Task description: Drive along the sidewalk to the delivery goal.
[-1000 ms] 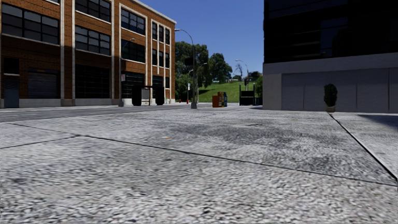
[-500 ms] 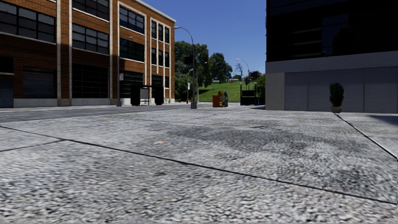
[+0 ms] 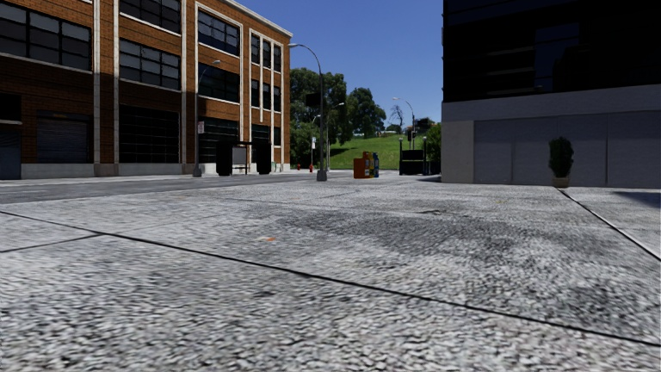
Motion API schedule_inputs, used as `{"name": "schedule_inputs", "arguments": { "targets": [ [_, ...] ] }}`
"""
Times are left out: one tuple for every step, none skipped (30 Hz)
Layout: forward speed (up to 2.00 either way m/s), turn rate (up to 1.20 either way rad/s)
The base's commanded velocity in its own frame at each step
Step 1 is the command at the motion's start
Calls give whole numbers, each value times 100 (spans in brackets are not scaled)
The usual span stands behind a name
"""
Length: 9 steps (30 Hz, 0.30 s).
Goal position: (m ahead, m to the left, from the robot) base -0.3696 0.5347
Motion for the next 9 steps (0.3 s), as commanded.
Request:
{"name": "schedule_inputs", "arguments": {
  "targets": [
    [0, 0],
    [0, 0],
    [0, 0],
    [0, 0],
    [0, 0],
    [0, 0],
    [0, 0],
    [0, 0],
    [0, 0]
  ]
}}
